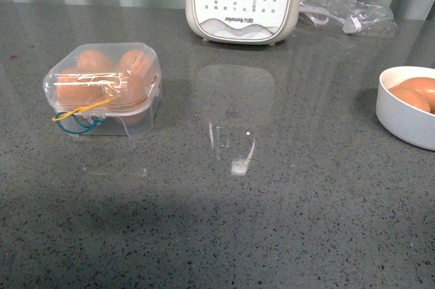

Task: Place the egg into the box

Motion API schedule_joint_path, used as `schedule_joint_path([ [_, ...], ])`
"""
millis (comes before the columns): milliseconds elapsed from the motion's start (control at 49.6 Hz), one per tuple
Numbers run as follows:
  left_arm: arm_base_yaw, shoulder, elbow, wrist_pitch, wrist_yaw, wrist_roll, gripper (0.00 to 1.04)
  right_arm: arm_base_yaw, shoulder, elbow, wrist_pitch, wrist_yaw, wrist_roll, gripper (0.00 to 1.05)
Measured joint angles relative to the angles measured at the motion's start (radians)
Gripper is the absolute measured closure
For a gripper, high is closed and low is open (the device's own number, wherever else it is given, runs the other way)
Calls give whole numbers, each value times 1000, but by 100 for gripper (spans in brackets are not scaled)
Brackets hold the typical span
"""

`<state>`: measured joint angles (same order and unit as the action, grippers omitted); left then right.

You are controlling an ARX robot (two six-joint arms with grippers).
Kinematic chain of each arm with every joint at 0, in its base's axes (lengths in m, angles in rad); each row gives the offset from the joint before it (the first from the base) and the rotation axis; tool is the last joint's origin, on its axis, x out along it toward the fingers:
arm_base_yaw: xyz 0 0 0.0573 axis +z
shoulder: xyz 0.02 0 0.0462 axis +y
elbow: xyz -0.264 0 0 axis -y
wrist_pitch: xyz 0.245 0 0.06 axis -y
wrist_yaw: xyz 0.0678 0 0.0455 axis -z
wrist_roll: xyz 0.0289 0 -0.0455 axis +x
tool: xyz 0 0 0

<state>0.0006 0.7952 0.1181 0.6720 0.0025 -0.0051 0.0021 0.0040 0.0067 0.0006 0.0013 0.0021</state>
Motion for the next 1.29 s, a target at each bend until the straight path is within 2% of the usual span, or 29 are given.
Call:
schedule_joint_path([
  [444, 0, -207, -71, -137, -3, 0, 101, 0, 0, 0, 0, 0, 0, 7],
  [585, 0, -235, -90, -118, -3, 1, 101, 0, 0, 0, 0, 0, 0, 7],
  [1291, 0, -557, -91, -428, -3, 1, 101, 0, 0, 0, 0, 0, 0, 7],
])
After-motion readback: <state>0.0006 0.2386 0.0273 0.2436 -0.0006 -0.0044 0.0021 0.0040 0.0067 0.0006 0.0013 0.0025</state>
